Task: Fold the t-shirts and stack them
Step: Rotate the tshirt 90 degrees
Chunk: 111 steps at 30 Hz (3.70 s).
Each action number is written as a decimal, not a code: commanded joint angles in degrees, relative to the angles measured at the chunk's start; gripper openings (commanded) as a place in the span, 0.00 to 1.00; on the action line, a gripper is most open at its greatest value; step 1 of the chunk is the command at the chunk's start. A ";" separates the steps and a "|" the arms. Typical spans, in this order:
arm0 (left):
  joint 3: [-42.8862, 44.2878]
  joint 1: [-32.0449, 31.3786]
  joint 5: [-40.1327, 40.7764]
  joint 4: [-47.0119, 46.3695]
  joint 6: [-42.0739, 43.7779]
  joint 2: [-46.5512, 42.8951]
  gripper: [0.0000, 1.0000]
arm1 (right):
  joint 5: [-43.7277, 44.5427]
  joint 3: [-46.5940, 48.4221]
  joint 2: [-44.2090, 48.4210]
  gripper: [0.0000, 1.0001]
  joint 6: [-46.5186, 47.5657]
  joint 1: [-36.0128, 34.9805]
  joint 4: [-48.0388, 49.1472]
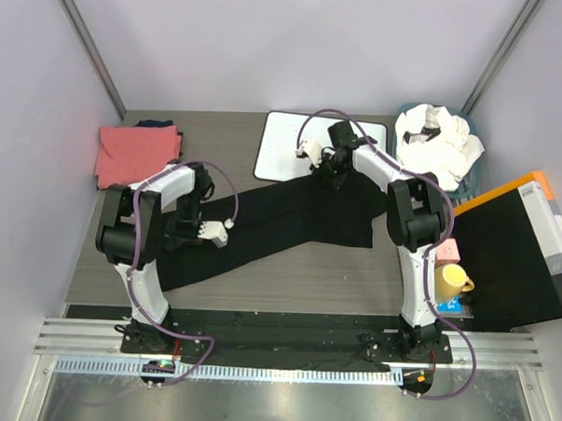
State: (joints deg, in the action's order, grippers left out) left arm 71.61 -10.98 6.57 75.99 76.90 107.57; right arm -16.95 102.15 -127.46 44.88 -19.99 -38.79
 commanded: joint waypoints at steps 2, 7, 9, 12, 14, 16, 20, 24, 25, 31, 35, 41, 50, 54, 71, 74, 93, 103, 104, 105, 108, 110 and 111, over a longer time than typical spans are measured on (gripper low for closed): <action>-2.53 -1.58 -0.15 19.38 -0.35 -2.89 0.25 | 1.39 -1.42 4.24 0.06 -0.41 -0.49 -0.85; 1.76 -0.89 3.27 19.37 -2.01 -1.75 0.31 | 3.58 -1.51 5.20 0.16 -0.76 -0.49 -0.68; 7.54 -0.27 2.75 19.38 -3.33 -0.43 0.29 | 4.55 -1.43 5.64 0.17 -1.11 -0.49 -0.76; 15.10 0.09 1.26 19.38 -5.18 1.59 0.28 | 6.40 -1.86 6.61 0.12 -1.20 -0.40 -0.68; 17.67 0.17 -0.32 19.38 -6.32 2.82 0.27 | 7.89 -1.95 6.09 0.07 -0.94 -0.23 -0.42; 19.96 0.17 -0.77 19.38 -6.85 4.49 0.27 | 9.03 -1.60 4.95 0.05 -0.76 0.12 0.37; 22.07 0.00 -1.73 19.29 -8.43 6.60 0.26 | 9.74 2.86 0.64 0.03 -1.20 0.65 2.05; 22.96 -0.27 -2.53 19.20 -8.96 6.86 0.25 | 9.39 8.76 -5.24 0.02 -1.73 0.65 2.48; 23.13 -0.18 -2.53 19.29 -9.14 7.04 0.25 | 9.57 10.94 -6.04 0.02 -1.99 0.65 2.75; 23.75 -0.27 -3.23 19.29 -9.67 7.22 0.25 | 11.06 14.48 -10.78 0.01 -0.59 0.57 5.73; 25.58 -0.35 -2.96 19.29 -10.28 8.35 0.25 | 10.97 17.38 -14.39 0.01 1.87 0.48 9.15; 28.93 -1.23 -2.88 19.29 -10.72 10.03 0.25 | 11.24 26.25 -23.25 0.01 5.39 -0.49 23.00; 29.81 -1.24 -6.29 14.90 -13.97 8.37 0.22 | 23.00 33.93 -28.74 0.02 -2.66 -2.25 58.51; 29.02 1.04 -11.74 6.23 -18.52 4.59 0.22 | 26.86 18.72 -10.67 0.06 -9.26 -3.21 67.87; 30.24 8.52 -24.22 -26.06 -40.06 -6.41 0.21 | -11.61 1.74 3.80 0.01 -10.35 -16.90 8.81; 34.63 8.43 -23.89 -26.33 -43.93 -5.62 0.21 | -11.61 2.79 2.39 0.01 -9.99 -20.78 8.64; 43.17 -2.20 -18.17 -26.68 -46.67 -7.37 0.22 | -8.72 -6.59 0.80 0.01 -6.48 -24.22 8.38; 44.84 -4.75 -16.24 -24.49 -43.16 -7.55 0.24 | -4.06 -24.61 13.35 0.01 -4.81 -23.61 6.71; 45.28 -5.01 -16.06 -24.13 -42.81 -7.46 0.24 | -3.88 -26.19 14.68 0.01 -4.98 -23.61 6.44; 46.24 -5.19 -15.97 -23.70 -42.02 -7.20 0.24 | -3.53 -29.17 16.26 0.01 -5.42 -23.61 6.27; 48.43 -6.06 -15.97 -21.76 -41.13 -5.88 0.24 | -2.48 -34.71 21.98 0.01 -5.86 -23.43 4.60; 49.06 -6.77 -16.06 -20.62 -40.52 -5.53 0.25 | -1.43 -37.54 26.20 0.01 -5.95 -22.99 4.16; 49.06 -6.94 -15.97 -20.44 -40.34 -5.53 0.25 | -0.81 -40.07 27.43 0.01 -5.95 -22.73 3.90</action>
State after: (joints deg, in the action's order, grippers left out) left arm 117.73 -16.58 -9.80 53.54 34.59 102.00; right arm -21.04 68.36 -106.45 39.11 -43.44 -29.32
